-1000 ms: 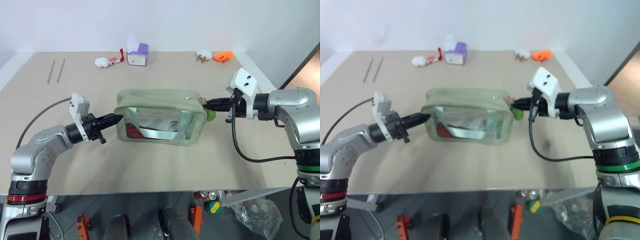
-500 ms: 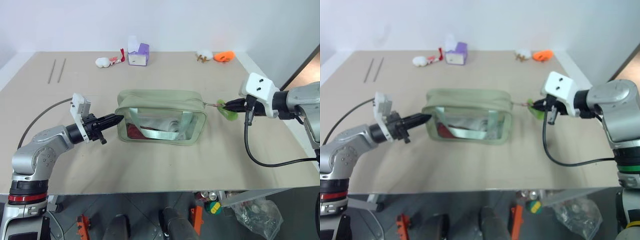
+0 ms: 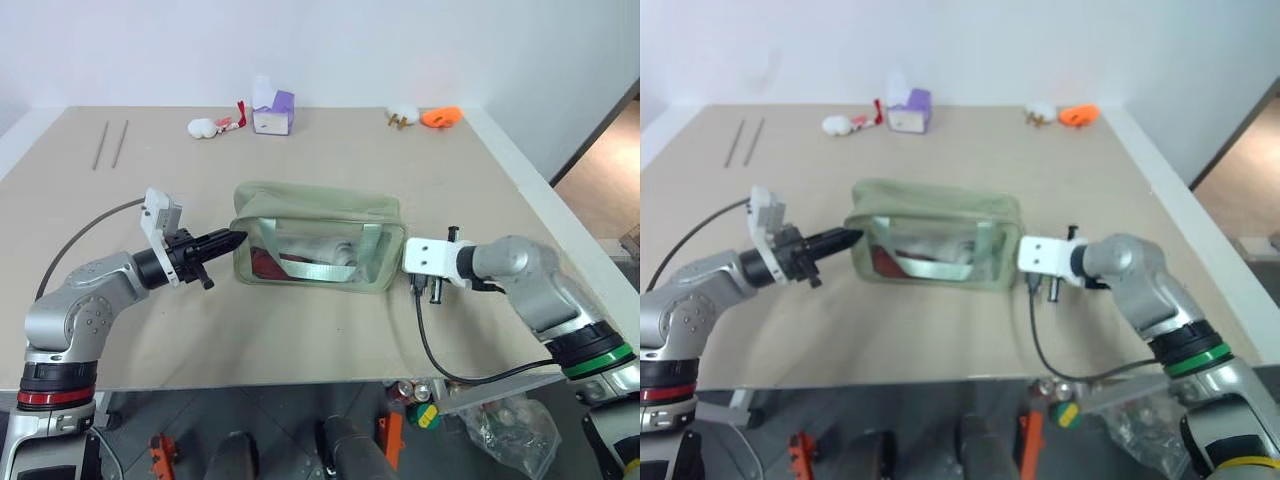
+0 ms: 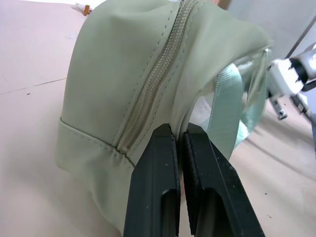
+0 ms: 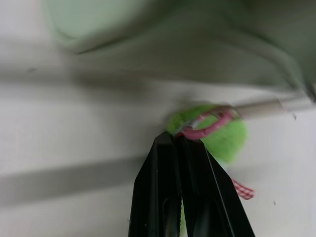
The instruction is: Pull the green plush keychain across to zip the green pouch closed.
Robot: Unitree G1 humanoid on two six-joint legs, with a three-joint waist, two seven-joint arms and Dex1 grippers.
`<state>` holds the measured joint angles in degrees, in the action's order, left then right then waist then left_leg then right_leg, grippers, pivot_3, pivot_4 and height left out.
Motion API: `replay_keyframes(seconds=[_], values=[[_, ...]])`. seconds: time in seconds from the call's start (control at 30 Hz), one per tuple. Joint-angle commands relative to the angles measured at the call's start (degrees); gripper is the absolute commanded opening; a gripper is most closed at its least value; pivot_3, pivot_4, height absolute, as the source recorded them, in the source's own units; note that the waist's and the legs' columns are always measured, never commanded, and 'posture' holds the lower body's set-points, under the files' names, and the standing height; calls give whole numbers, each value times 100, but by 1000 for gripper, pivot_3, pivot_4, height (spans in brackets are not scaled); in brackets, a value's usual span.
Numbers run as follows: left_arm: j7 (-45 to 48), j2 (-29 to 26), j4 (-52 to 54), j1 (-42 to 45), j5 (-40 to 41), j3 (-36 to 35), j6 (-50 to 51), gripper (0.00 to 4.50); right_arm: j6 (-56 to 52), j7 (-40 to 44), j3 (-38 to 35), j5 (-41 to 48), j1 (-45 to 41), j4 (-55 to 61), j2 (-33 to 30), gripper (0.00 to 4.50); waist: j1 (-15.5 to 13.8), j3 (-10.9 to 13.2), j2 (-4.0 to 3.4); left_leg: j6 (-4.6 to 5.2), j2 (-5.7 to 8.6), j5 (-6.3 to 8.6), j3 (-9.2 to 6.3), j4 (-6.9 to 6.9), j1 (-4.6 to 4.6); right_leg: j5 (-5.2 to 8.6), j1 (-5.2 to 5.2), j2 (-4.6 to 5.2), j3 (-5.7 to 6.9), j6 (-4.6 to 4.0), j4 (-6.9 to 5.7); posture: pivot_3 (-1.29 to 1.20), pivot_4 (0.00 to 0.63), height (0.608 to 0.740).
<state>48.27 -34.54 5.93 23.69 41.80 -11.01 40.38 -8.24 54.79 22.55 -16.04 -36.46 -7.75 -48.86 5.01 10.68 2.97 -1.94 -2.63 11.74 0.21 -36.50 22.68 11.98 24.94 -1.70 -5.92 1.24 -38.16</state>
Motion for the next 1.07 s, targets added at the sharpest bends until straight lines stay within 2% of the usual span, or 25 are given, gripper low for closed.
replay_keyframes(seconds=[0.03, 0.13, 0.2, 0.27, 0.37, 0.6, 0.7, 0.8, 1.07], values=[[-85, 7, 213, -13, 207, -256, 41, 0, 66, 49, -85, -44, -46, -449, 79, 29, 4, 0, 0, 0, 0, 0, 1, -2, -6, 0, -7, 0, -2, 0, 0, 0, 150, 740], [-168, 24, 273, -44, 334, -320, 92, 0, -204, 150, -600, 465, -231, -513, 204, 29, 14, 1, 0, -1, 2, -3, 5, -6, -11, 0, -12, 1, -9, 0, 0, 0, 150, 740], [-257, 77, 274, -38, 468, -438, 119, 0, -635, 519, -1077, 1099, -364, -323, 169, 29, 14, 7, -4, -1, 4, -4, 10, -6, -9, -3, -10, 1, -17, 3, 0, 0, 150, 740], [-363, 126, 223, 8, 596, -567, 148, 759, -1073, 849, -1452, 1642, -413, -93, 106, 0, 14, 7, -4, -1, 5, -4, 12, -4, 0, -7, -1, 1, -22, 11, -1, 0, 150, 740], [-499, 201, 85, 130, 852, -792, 239, 1725, -1794, 1302, -1942, 2400, -444, 164, -2, 939, 6, 7, -5, 2, 3, -1, 6, 5, 15, -16, 12, -2, -17, 34, 0, 0, 150, 740], [-812, 141, -127, 244, 996, -1137, 284, 4139, -2516, 1399, -2481, 2988, -269, 162, -313, 3356, -26, 7, -5, 7, 5, 6, -10, 7, 44, -3, 29, 0, 1, 31, 2, 0, 150, 740], [-807, -57, 14, -21, 1277, -1641, 366, 4139, -2816, 1505, -2887, 3320, -14, 133, -625, 3356, -33, 7, -5, 7, 6, 6, -9, 7, 46, -3, 30, 1, 0, 32, 2, 0, 150, 740], [-817, -303, 270, -558, 1202, -1912, 326, 4139, -3157, 1540, -3386, 3749, 243, 179, -811, 3356, -13, 12, -14, 6, 3, 10, -4, 8, 46, 1, 35, 0, -5, 32, 1, 0, 150, 740], [-1037, -535, 688, -1563, 1315, -2257, 550, 4139, -3648, 1172, -4123, 4469, 914, 674, -730, 3356, -37, 12, -13, 4, 4, 10, -4, -2, 44, 15, 32, 1, -4, 5, 1, 0, 150, 740]])
